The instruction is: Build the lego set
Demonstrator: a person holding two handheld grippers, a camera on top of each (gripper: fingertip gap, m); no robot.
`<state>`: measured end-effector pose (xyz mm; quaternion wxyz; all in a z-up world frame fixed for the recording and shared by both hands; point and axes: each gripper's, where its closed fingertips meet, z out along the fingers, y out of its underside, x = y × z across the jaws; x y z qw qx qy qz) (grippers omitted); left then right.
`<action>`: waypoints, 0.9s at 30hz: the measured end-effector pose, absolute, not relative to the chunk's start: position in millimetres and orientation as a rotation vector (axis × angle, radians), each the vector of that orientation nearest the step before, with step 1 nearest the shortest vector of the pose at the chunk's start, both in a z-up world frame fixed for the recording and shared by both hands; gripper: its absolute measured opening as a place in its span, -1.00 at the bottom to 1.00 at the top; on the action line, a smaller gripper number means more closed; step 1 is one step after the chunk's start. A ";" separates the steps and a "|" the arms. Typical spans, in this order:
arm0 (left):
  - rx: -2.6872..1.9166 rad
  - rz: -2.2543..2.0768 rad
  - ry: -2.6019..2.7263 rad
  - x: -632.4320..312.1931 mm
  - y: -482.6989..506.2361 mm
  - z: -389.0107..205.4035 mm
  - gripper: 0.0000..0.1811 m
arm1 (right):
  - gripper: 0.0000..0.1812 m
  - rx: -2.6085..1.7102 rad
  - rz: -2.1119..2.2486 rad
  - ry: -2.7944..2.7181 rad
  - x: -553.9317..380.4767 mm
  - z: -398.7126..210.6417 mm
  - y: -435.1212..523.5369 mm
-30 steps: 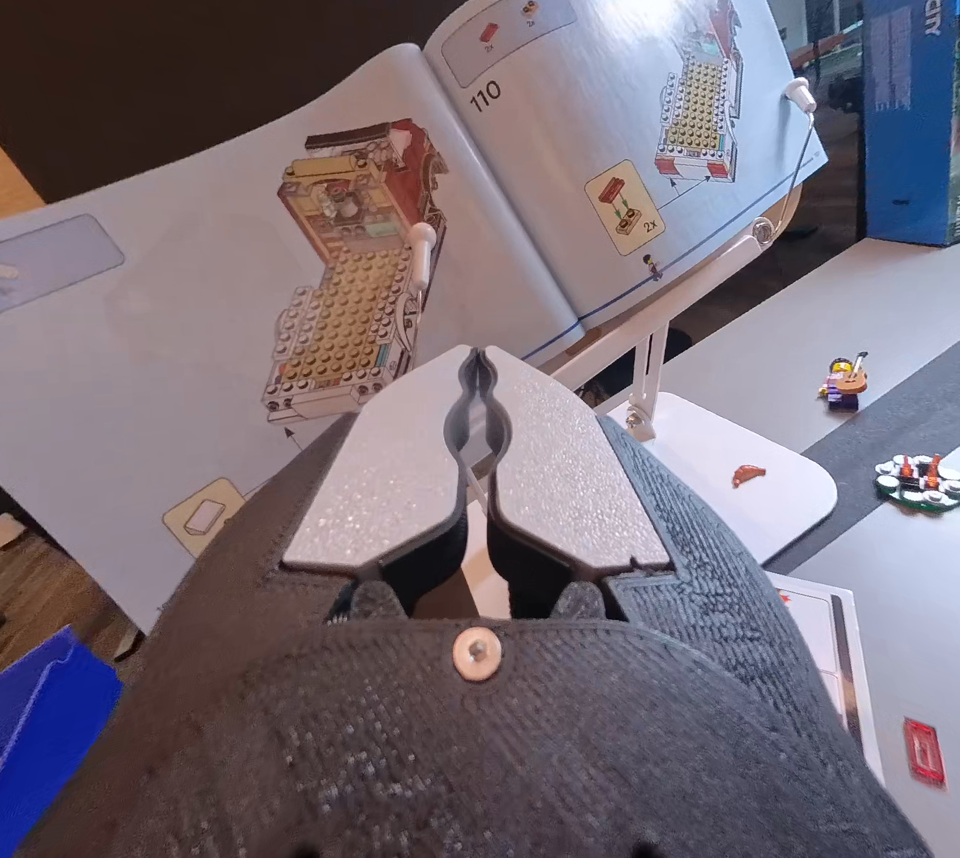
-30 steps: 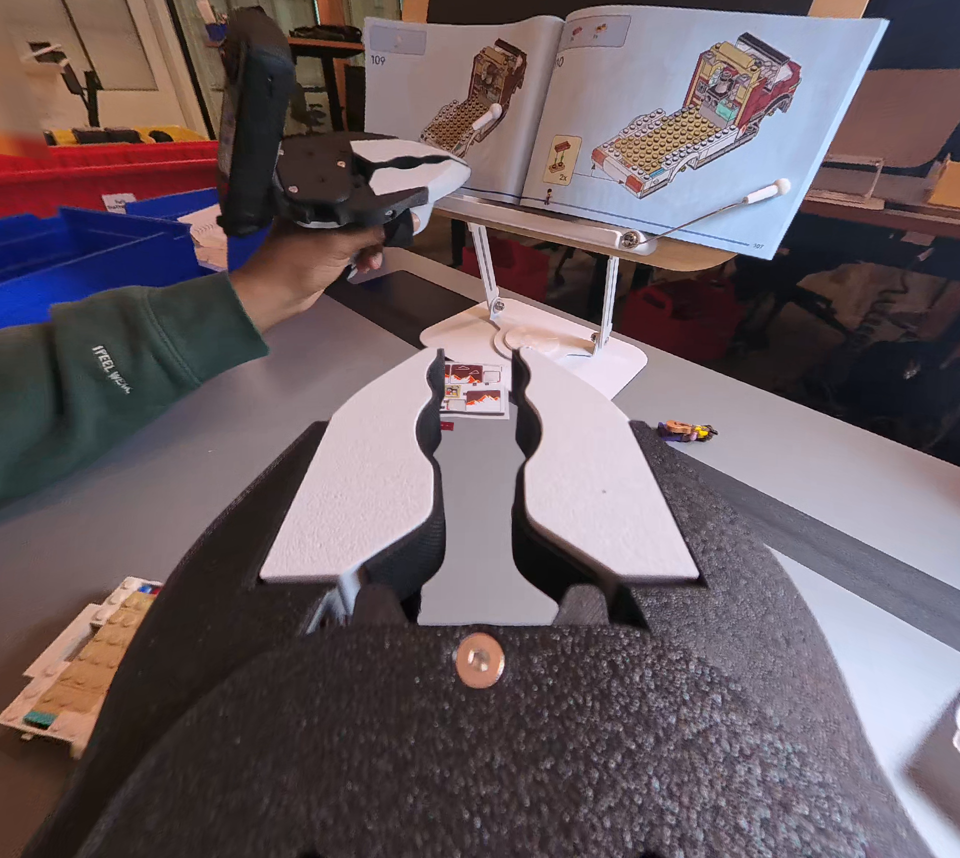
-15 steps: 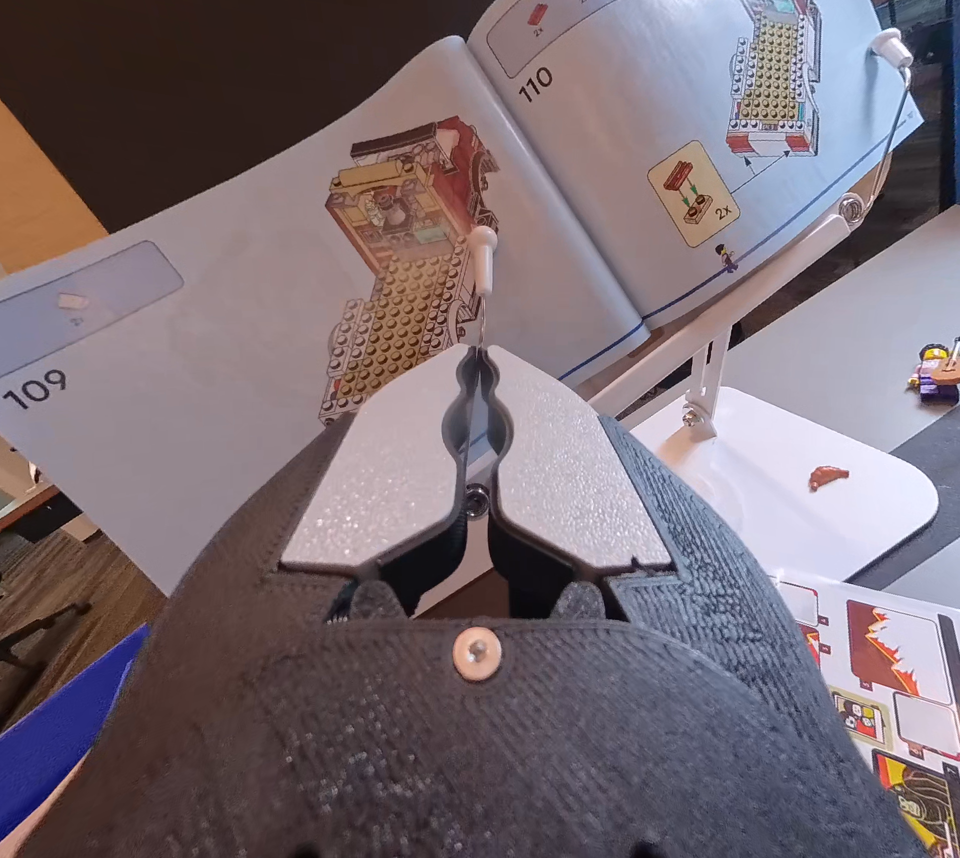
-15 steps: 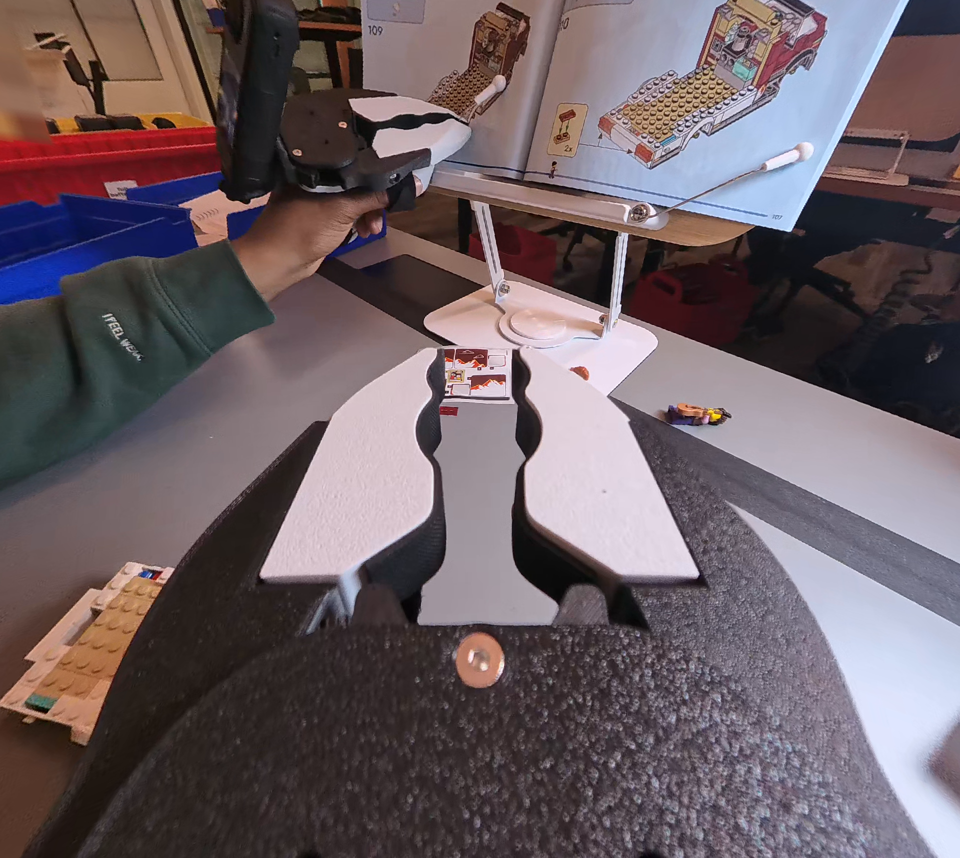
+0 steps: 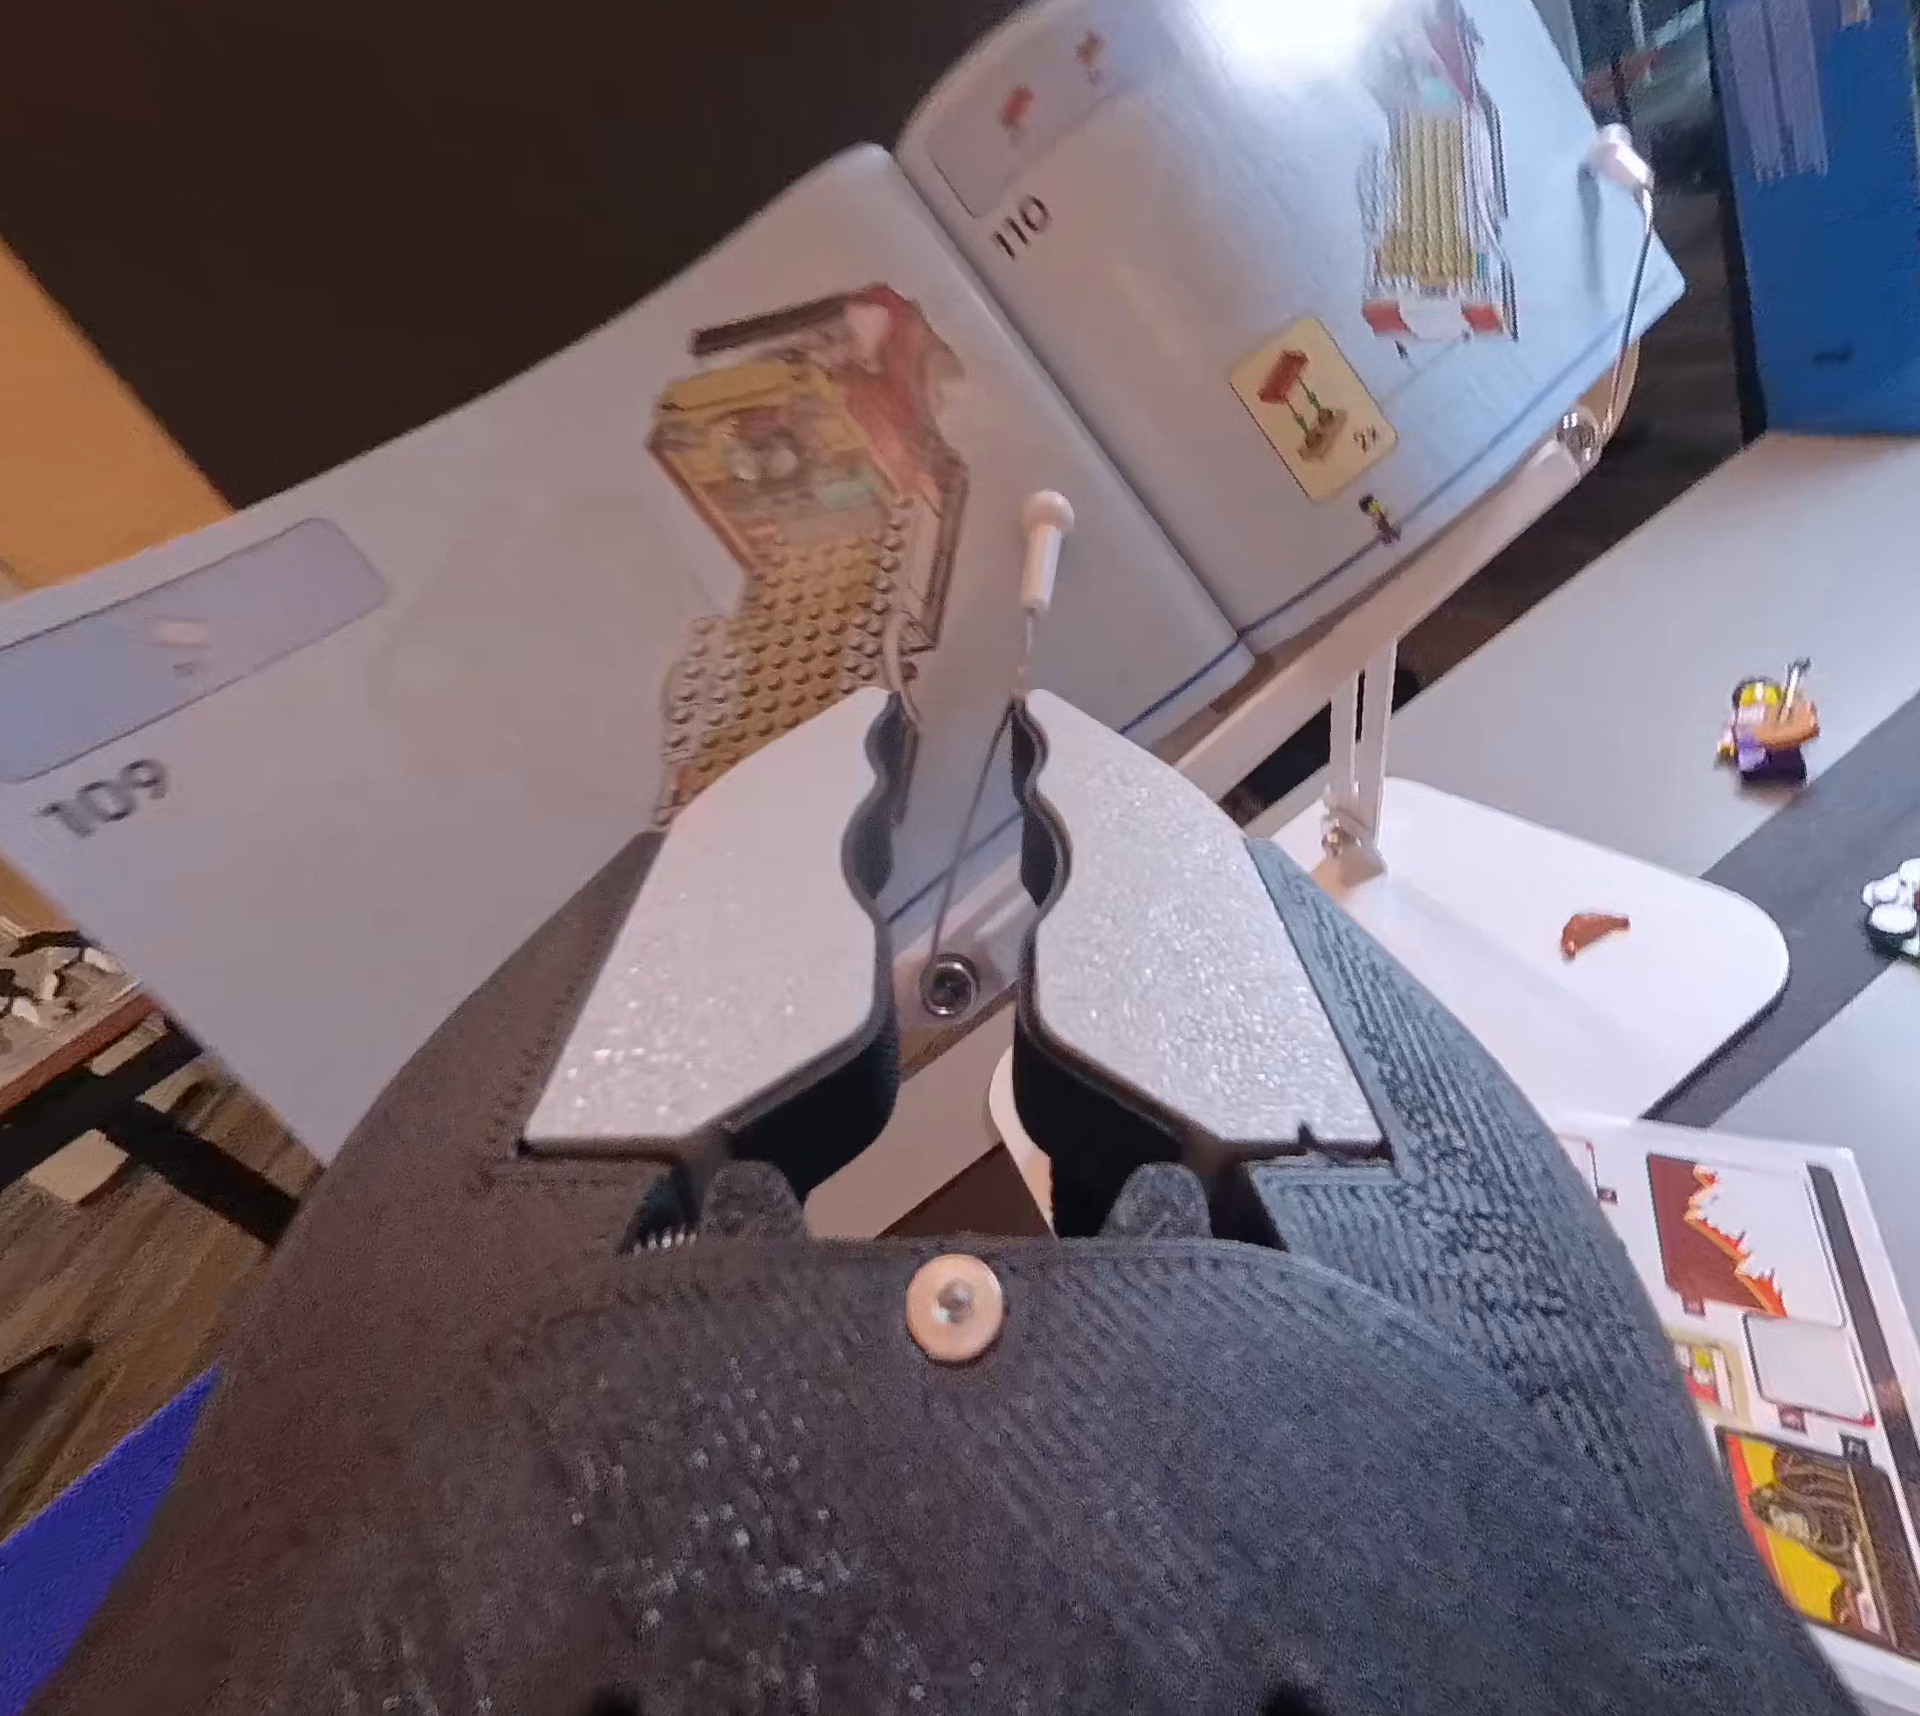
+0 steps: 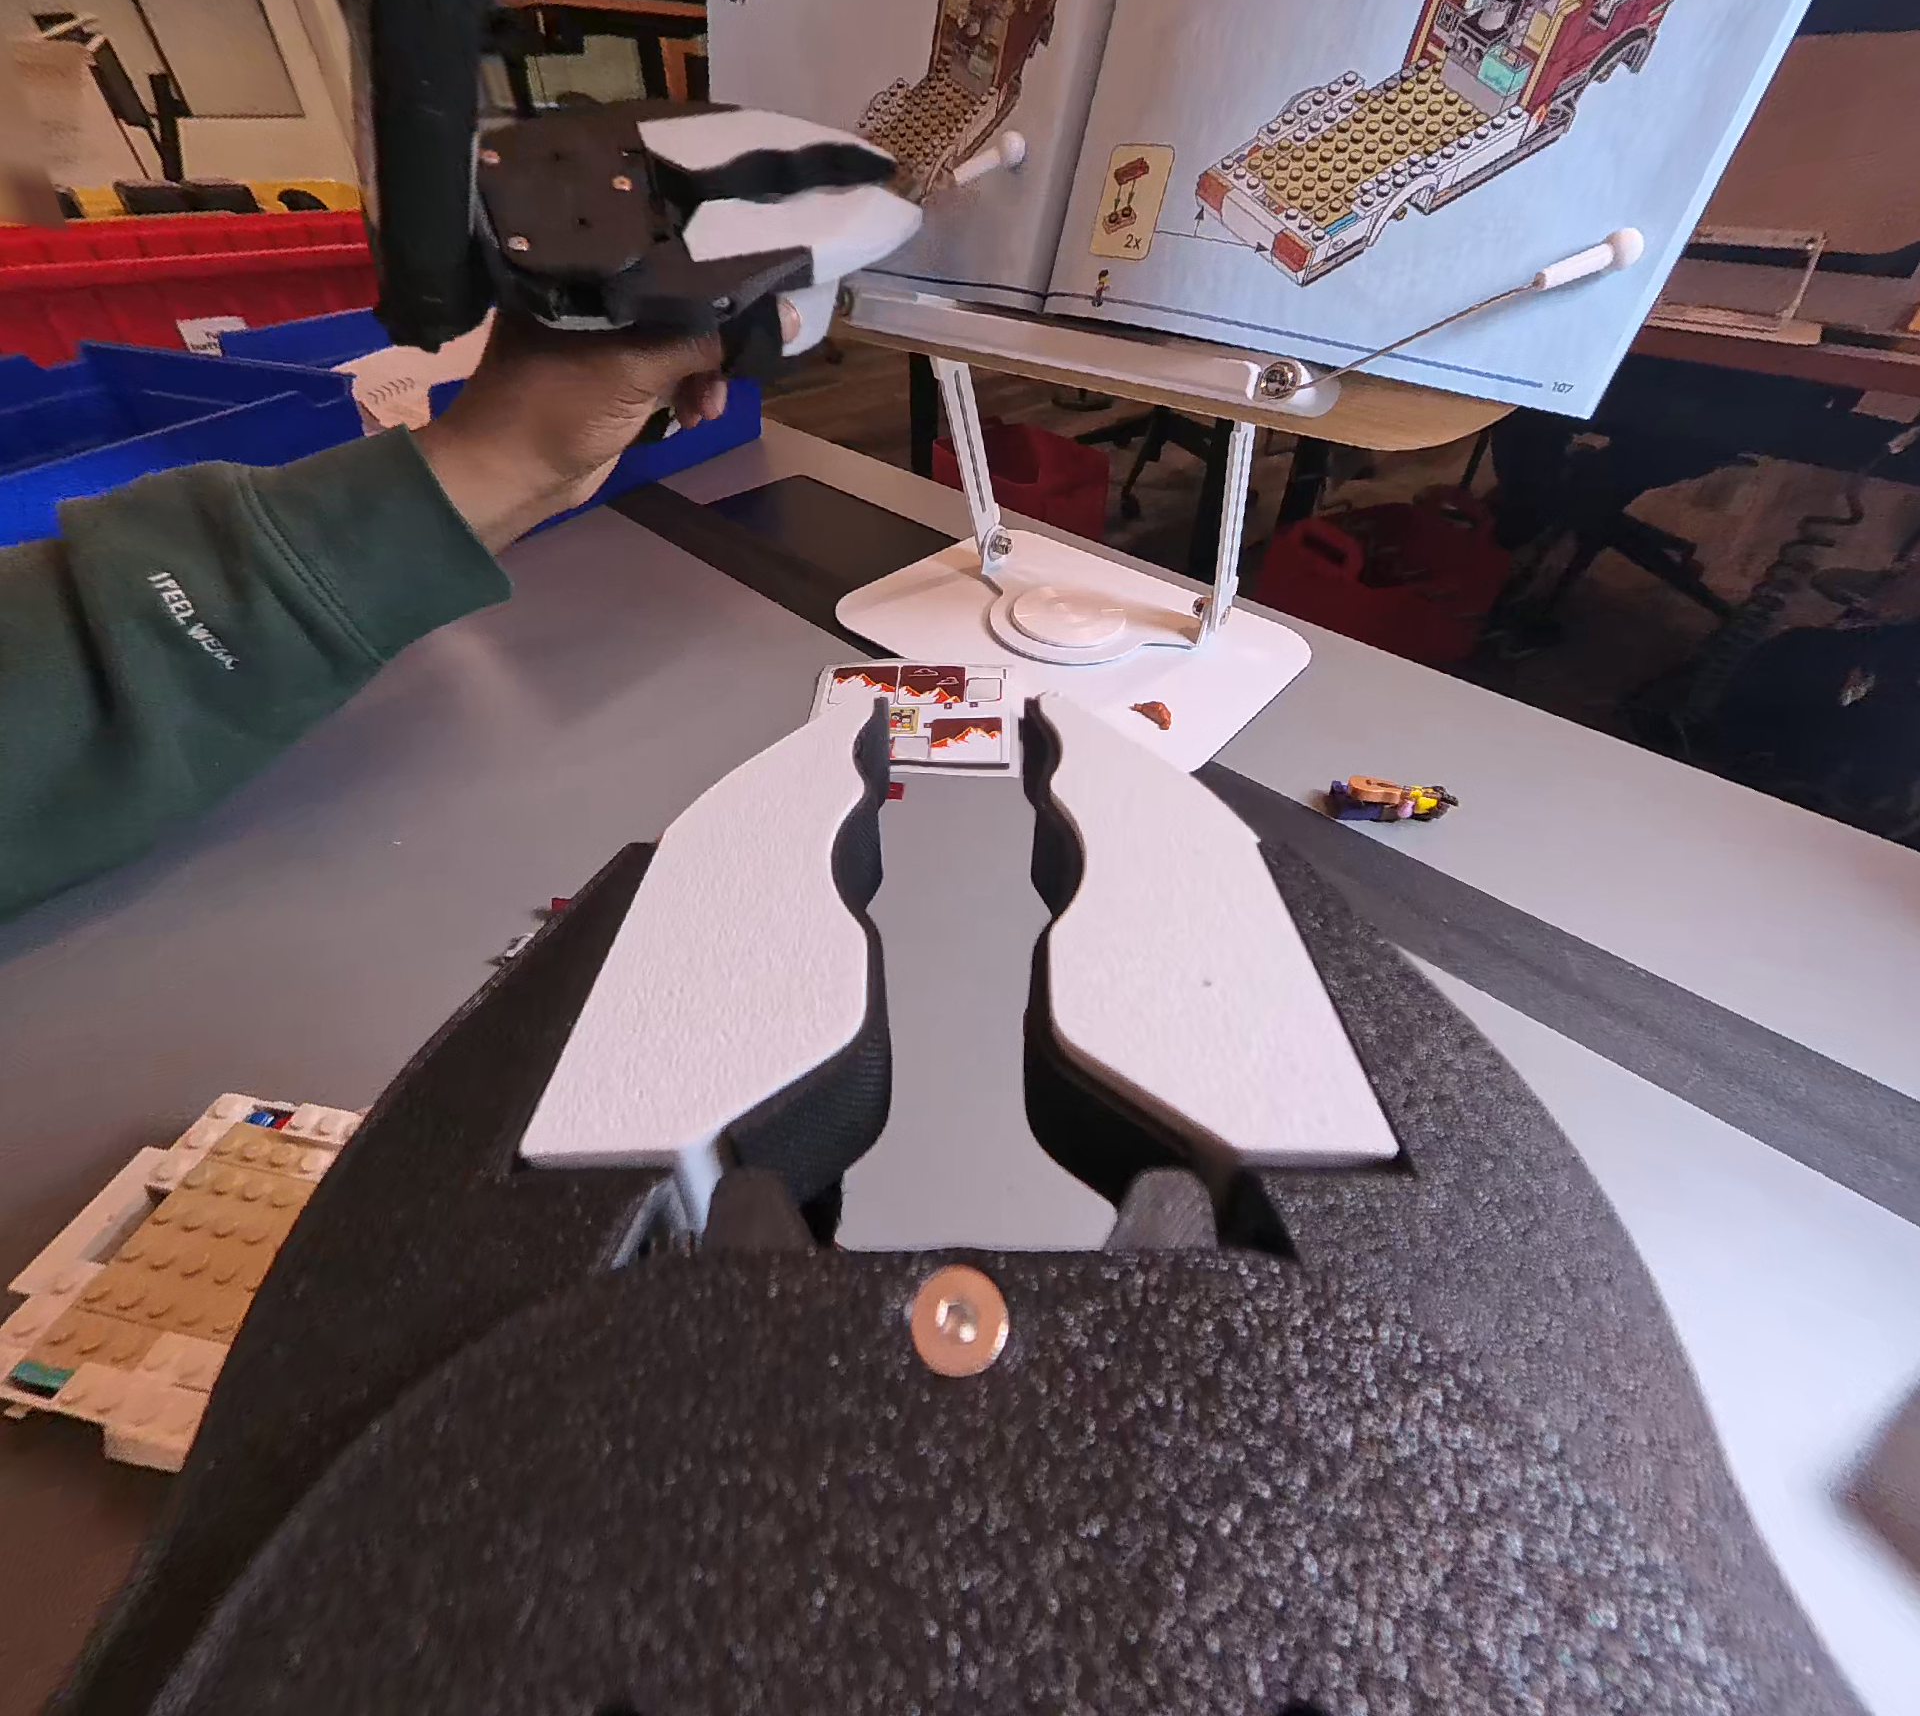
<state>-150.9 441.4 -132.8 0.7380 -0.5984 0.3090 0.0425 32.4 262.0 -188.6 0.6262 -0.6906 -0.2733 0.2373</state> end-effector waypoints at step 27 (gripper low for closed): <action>-1.317 -0.033 0.181 -243.8 429.9 -90.9 -1.00 | -0.63 -1.449 0.413 -0.619 59.3 -172.4 155.5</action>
